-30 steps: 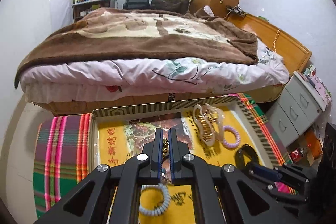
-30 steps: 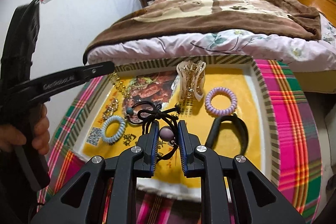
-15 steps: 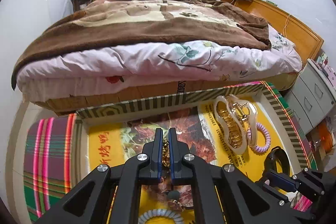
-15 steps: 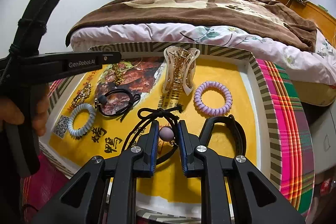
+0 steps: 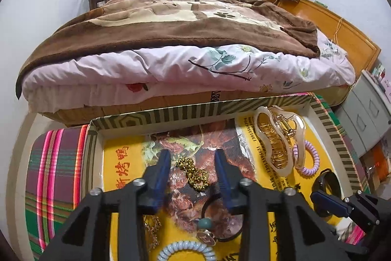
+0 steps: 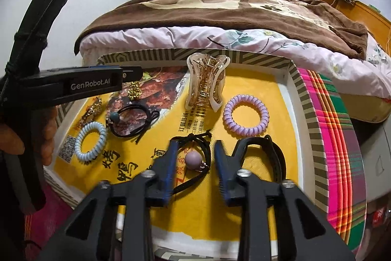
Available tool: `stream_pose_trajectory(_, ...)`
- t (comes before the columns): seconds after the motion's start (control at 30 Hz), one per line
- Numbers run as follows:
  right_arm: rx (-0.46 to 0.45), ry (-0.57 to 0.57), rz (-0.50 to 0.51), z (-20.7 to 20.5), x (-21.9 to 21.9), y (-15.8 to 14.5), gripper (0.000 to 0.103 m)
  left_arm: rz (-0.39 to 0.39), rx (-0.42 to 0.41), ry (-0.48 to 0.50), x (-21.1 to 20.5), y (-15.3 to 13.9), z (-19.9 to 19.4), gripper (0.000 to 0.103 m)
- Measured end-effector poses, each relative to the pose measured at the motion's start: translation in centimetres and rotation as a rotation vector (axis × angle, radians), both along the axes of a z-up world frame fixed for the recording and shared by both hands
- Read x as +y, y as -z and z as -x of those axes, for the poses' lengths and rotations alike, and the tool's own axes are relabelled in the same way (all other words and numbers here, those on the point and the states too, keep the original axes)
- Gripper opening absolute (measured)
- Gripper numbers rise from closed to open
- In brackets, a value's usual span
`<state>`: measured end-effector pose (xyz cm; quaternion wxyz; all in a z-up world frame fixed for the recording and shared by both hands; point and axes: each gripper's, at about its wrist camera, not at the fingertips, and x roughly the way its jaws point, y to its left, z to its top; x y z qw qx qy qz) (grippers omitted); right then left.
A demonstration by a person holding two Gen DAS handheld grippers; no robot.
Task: Organize jewelry
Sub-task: 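Open both grippers over the box to drop the cord and gold chain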
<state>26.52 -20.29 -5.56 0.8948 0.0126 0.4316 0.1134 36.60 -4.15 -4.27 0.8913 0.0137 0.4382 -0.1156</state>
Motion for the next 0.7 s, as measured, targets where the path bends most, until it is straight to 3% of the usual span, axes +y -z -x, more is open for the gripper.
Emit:
stream_pose_trajectory(0.2, -0.028, 0.010, -0.033, 1.1, -0.2, -1.1, 0.042, -0.008, -0.035, -0.007, 0.5, -1.4, 2.1, 0.042)
stream_pose_trajectory(0.23, -0.031, 0.009, -0.036, 1.3, -0.2, -1.2, 0.042, -0.011, -0.048, 0.002, 0.5, -1.8, 2.7, 0.044)
stream_pose_trajectory(0.3, -0.036, 0.014, -0.036, 2.0, -0.2, -1.6, 0.042, -0.012, -0.063, 0.000, 0.5, -2.5, 3.8, 0.057)
stream_pose_trajectory(0.7, -0.080, 0.018, -0.061, 7.5, -0.9, -4.1, 0.042, 0.017, -0.129, -0.002, 1.7, -6.0, 11.4, 0.057)
